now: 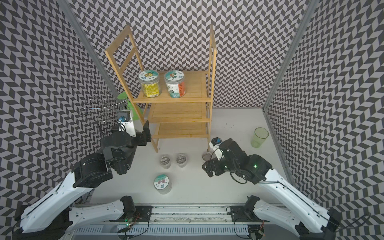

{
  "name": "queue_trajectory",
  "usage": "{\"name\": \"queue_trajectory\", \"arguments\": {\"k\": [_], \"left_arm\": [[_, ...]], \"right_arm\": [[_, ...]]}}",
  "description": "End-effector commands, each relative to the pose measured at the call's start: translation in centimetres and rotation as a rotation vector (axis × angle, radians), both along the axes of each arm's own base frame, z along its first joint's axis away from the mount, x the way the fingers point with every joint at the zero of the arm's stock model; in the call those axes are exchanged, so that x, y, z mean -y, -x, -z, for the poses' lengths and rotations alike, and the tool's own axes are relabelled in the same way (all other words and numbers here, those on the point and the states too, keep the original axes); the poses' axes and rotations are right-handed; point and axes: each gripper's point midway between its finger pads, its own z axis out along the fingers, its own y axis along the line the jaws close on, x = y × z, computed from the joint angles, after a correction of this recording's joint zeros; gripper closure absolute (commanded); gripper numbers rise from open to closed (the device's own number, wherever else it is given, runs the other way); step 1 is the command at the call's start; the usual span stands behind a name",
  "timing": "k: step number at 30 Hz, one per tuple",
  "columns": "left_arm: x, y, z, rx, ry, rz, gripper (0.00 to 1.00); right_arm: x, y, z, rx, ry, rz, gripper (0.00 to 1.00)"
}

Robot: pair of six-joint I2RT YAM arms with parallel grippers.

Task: Place the seed container on the shelf
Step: Pick up the seed jar at the center of the board.

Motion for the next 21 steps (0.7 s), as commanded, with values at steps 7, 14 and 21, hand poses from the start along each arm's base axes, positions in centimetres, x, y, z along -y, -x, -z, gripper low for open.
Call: {"name": "queue_trajectory", "arguments": {"k": [7, 14, 21], "left_arm": [[0.7, 1.8, 4.2, -0.234, 0.097, 0.083, 0.16], [2.9, 3.5, 8.7, -0.477, 0.143, 0.152, 0.15], [5.4, 6.7, 14.2, -0.783, 0.174, 0.264, 0.15]], "right_arm": [[-2.9, 2.2, -1.1, 0.247, -0.145, -0.081, 0.05], [-4.5, 4.7, 1.5, 0.248, -0.116, -0.155, 0.05], [-4.6, 5.8, 2.5, 0.242, -0.118, -0.157, 0.03]]}}
